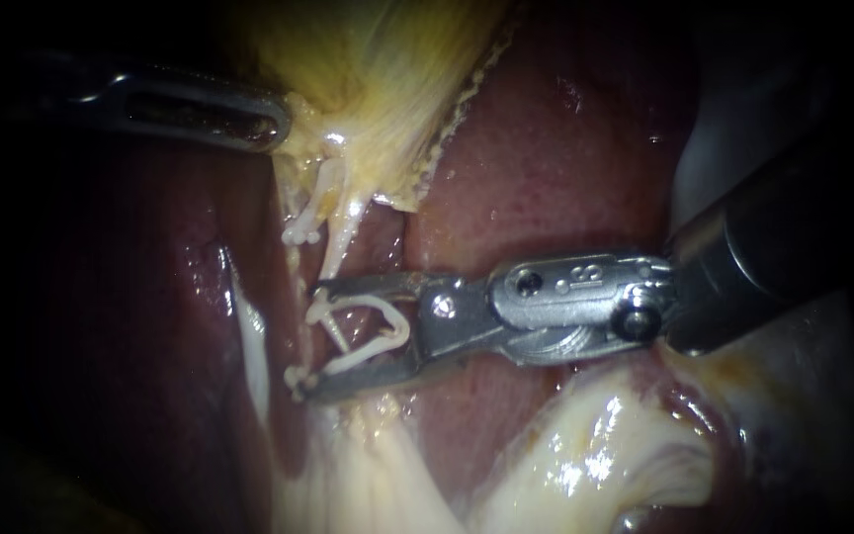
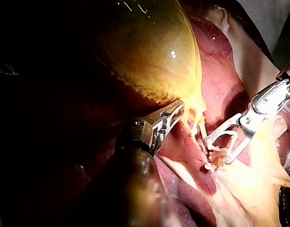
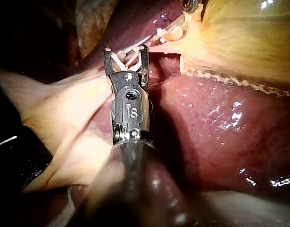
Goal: Clipping second clip right tube
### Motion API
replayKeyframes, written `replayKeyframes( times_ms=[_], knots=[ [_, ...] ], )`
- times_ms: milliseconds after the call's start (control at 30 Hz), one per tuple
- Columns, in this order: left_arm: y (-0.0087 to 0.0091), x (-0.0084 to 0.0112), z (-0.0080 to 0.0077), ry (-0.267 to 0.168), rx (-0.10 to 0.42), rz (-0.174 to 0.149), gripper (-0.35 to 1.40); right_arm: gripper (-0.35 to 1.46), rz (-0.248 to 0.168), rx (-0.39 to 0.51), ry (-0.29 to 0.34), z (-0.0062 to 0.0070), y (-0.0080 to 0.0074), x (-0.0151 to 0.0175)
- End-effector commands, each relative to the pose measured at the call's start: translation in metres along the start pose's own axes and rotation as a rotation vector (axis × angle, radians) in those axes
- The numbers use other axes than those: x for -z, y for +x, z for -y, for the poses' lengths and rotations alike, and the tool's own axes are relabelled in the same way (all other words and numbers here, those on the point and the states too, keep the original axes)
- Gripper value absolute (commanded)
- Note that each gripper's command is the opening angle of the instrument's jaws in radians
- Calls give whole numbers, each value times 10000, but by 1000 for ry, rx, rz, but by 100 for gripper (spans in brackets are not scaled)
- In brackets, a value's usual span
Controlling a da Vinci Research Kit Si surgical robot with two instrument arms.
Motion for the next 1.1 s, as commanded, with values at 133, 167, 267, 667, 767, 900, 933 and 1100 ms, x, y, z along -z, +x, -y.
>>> replayKeyframes(
  times_ms=[133,167,267,667,767,900,933,1100],
  knots=[
    [1,2,0,4,-1,-1,-35,50,0,0,5,4,2,9],
    [1,3,0,5,-1,-1,-35,50,-1,-1,7,6,3,12],
    [1,4,-1,6,-2,-1,-35,50,-2,-3,13,9,6,24],
    [-1,12,-5,11,-1,-3,-35,50,-2,-40,43,13,-1,84],
    [-2,14,-6,13,0,-4,-35,50,1,-72,43,5,-11,85],
    [-6,16,-7,18,2,-6,-35,50,24,-112,37,-6,-30,79],
    [-7,16,-7,16,2,-5,-35,50,28,-122,34,-9,-34,77],
    [-6,15,-7,15,2,-5,-35,50,37,-185,19,-21,-52,53]
  ],
)
